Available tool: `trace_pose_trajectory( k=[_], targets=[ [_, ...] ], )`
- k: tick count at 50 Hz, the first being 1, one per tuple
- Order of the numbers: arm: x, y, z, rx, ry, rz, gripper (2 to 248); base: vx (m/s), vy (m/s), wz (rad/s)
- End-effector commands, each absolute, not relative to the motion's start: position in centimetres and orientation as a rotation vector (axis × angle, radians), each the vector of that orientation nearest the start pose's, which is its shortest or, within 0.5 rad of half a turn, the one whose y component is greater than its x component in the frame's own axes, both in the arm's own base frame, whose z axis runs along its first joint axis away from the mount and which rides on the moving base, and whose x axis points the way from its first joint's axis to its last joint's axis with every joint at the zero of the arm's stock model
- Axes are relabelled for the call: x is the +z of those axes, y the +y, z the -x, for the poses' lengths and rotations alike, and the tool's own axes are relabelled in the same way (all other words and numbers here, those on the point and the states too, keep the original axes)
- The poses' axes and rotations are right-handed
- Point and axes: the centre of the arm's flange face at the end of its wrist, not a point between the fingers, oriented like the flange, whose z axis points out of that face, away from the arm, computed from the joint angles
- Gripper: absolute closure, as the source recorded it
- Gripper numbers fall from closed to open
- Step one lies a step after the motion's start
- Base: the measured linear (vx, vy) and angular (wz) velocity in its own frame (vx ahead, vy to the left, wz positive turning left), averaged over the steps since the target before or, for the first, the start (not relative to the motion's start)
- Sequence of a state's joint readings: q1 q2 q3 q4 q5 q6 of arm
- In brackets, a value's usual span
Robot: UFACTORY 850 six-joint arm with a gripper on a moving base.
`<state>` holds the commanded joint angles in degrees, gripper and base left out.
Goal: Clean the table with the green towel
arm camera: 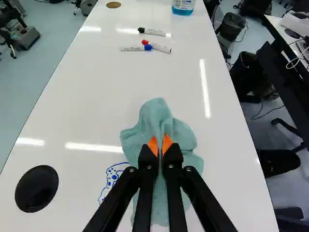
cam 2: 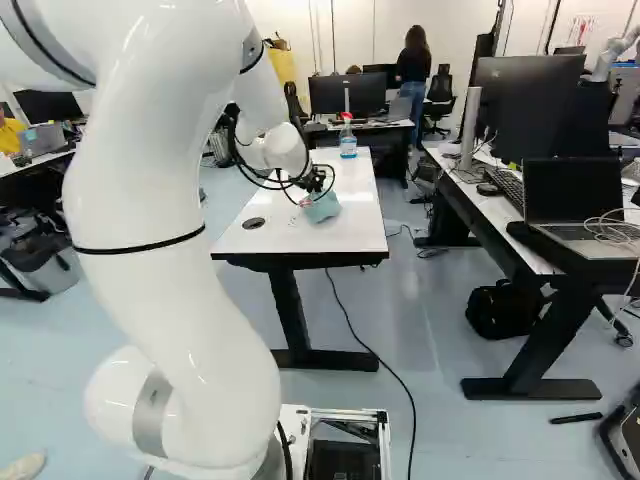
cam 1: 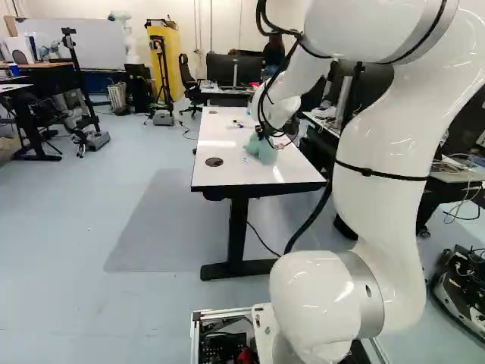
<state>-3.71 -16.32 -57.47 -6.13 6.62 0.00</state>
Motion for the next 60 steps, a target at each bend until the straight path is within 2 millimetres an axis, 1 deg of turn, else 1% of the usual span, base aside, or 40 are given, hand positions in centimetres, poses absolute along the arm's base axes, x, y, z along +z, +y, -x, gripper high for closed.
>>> trace_pose_trajectory(
  k=[7, 26, 33, 60],
  targets=[
    [44.7, -3.6, -56.8, -1.271, -0.068, 2.934, 220, 0.000, 0.000, 0.000],
    [42.5, -3.8, -55.0, -1.195, -0.059, 2.964, 220, 0.000, 0.000, 0.000],
    [41.7, -3.8, -55.0, -1.171, -0.058, 2.973, 220, 0.000, 0.000, 0.000],
    [41.7, -3.8, -55.0, -1.171, -0.058, 2.973, 220, 0.000, 0.000, 0.000]
  ],
)
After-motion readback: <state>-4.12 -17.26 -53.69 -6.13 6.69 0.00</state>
